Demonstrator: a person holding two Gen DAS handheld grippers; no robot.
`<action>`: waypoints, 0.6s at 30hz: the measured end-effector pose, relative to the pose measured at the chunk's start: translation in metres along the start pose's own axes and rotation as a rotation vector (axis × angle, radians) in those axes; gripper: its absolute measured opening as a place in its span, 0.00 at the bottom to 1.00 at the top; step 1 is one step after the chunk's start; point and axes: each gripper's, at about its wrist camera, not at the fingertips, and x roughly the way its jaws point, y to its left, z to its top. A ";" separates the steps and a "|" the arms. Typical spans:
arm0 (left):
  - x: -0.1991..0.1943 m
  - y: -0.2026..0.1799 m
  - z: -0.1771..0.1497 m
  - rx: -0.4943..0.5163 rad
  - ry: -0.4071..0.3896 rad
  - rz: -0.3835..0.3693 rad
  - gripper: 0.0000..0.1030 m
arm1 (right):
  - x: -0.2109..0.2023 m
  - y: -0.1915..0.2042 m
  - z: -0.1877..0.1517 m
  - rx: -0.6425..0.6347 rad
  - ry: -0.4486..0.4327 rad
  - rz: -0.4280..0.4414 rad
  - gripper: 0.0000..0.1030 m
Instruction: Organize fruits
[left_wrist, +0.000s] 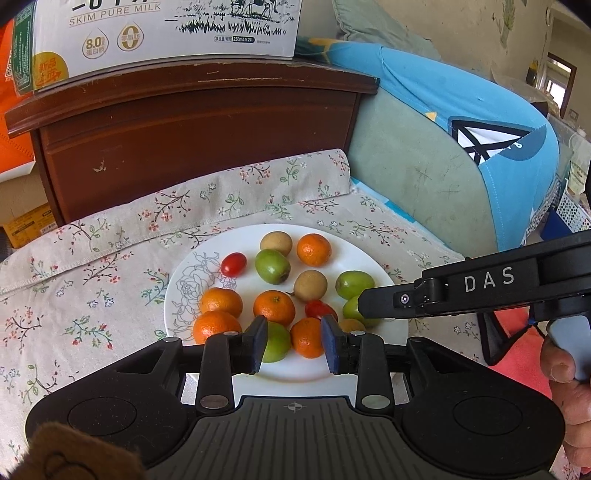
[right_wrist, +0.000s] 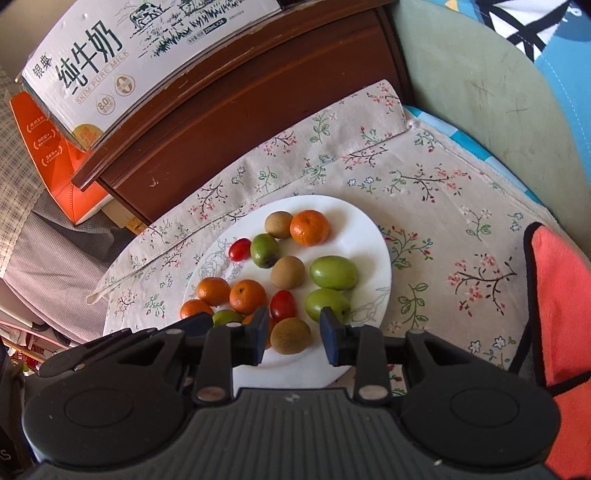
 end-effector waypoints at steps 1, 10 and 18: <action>-0.002 0.001 0.001 -0.008 -0.004 0.002 0.32 | -0.001 0.001 0.001 -0.002 -0.007 0.001 0.31; -0.021 0.004 0.003 0.005 -0.015 0.062 0.78 | -0.018 0.022 0.000 -0.152 -0.063 -0.020 0.42; -0.045 -0.004 -0.010 0.046 0.024 0.134 0.93 | -0.052 0.041 -0.018 -0.318 -0.144 -0.121 0.79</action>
